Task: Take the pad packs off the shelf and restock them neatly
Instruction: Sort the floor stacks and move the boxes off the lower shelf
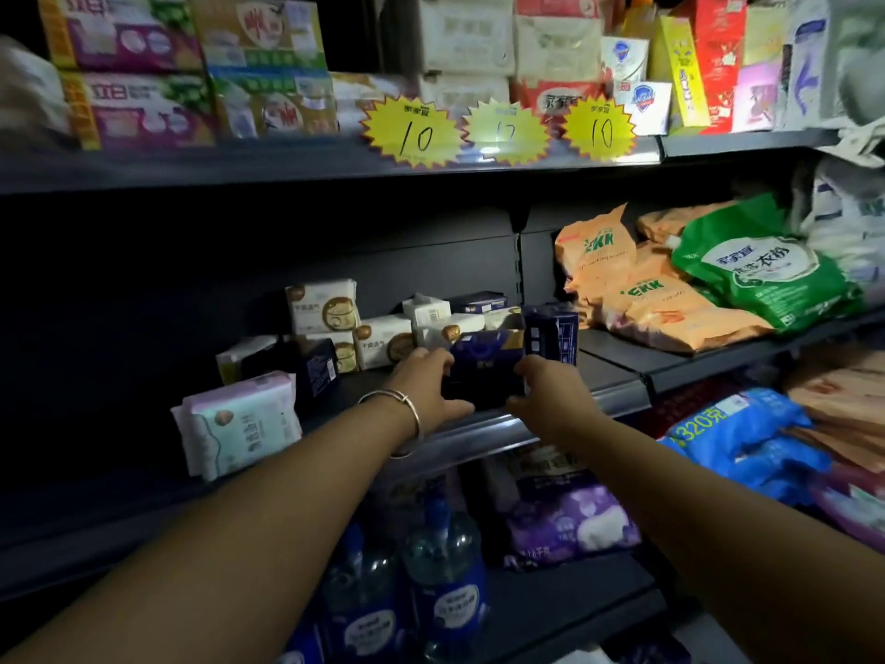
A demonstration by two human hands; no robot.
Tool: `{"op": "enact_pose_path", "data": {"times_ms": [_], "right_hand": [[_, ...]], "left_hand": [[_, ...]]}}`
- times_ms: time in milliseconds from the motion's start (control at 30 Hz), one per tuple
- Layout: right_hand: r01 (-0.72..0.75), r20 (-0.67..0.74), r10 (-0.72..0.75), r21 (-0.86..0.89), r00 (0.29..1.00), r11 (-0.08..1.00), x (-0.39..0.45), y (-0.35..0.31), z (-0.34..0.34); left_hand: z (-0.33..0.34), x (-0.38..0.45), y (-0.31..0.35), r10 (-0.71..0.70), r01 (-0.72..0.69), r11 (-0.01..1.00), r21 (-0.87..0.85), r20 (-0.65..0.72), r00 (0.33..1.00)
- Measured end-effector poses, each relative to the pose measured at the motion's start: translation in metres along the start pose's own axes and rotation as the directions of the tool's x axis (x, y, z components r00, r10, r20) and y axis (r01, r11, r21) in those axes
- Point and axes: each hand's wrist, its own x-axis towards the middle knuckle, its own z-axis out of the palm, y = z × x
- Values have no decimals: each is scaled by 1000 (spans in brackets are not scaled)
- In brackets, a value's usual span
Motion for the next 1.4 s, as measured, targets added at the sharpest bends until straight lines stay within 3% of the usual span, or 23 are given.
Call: {"op": "enact_pose_path", "data": {"times_ms": [133, 400, 700, 900, 1067, 1267, 1400], "right_hand": [[-71, -103, 73, 21, 992, 997, 33, 23, -2], [-203, -174, 210, 53, 962, 978, 106, 57, -2], [-348, -198, 335, -34, 921, 937, 182, 64, 14], [-443, -123, 444, 34, 888, 896, 204, 66, 30], [-361, -152, 371, 85, 916, 929, 199, 70, 30], [-200, -282, 236, 152, 930, 968, 170, 66, 8], [-130, -356, 180, 161, 917, 978, 140, 55, -20]], "left_hand": [[14, 49, 25, -65, 66, 998, 20, -64, 996], [45, 125, 48, -218, 219, 968, 122, -29, 976], [32, 163, 48, -343, 306, 933, 189, 214, 915], [35, 175, 46, -416, 370, 903, 219, 230, 880], [41, 177, 39, -436, 413, 899, 143, 210, 875], [35, 157, 39, -372, 372, 928, 21, 33, 927], [14, 136, 52, -338, 336, 938, -80, 0, 941]]}}
